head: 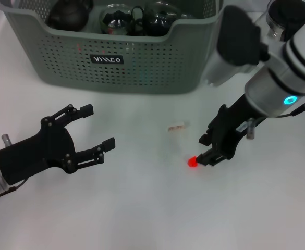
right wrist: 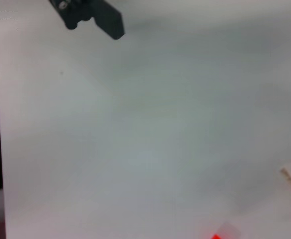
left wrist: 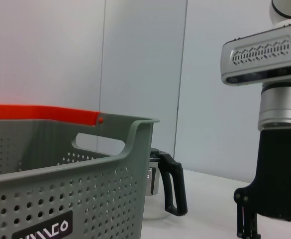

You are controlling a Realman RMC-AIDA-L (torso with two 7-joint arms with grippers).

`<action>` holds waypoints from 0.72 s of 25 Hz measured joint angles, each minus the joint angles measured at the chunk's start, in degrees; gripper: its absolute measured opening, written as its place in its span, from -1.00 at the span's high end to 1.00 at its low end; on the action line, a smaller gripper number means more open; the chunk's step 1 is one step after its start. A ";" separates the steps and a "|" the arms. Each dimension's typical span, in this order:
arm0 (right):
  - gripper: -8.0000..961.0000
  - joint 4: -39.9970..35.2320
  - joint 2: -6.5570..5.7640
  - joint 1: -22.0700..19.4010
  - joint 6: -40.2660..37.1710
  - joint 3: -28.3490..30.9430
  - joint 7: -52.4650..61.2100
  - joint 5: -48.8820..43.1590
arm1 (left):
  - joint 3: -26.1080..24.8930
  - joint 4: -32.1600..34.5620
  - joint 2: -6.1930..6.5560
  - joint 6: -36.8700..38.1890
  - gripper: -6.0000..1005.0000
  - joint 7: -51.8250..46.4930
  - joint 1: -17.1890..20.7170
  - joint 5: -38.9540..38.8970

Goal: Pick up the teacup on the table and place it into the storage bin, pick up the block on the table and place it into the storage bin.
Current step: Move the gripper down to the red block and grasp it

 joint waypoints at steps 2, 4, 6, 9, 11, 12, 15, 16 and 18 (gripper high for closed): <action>0.15 0.53 0.01 0.19 1.22 -2.14 0.13 0.37 | 0.00 0.00 -0.01 -0.01 -0.80 -0.01 0.01 0.01; 0.03 1.24 0.07 0.51 2.35 -4.00 0.21 0.63 | 0.00 0.00 -0.02 -0.02 -0.80 -0.04 0.01 0.00; -0.10 1.98 0.10 0.80 3.31 -6.13 0.22 0.98 | 0.00 0.00 -0.03 -0.02 -0.80 -0.04 0.01 -0.01; -0.10 2.60 0.11 0.97 4.72 -8.71 0.30 1.19 | 0.00 0.00 -0.04 -0.02 -0.80 -0.04 0.01 -0.01; -0.10 2.91 0.12 0.99 5.52 -9.67 0.43 1.20 | 0.00 0.00 -0.04 -0.02 -0.80 -0.04 0.01 -0.01; -0.10 3.23 0.14 1.01 5.85 -9.87 0.49 1.20 | 0.00 0.00 -0.04 -0.02 -0.80 -0.04 0.01 0.00; -0.10 4.77 0.24 1.48 7.23 -10.20 0.72 1.20 | 0.00 0.00 -0.08 -0.02 -0.80 -0.04 0.02 0.04; -0.10 5.40 0.27 1.67 7.84 -10.34 0.89 1.20 | 0.00 0.00 -0.11 -0.02 -0.80 -0.04 0.02 0.06; -0.10 6.60 0.31 2.03 9.18 -10.61 1.38 1.20 | 0.00 0.00 -0.13 -0.01 -0.80 -0.03 0.01 0.12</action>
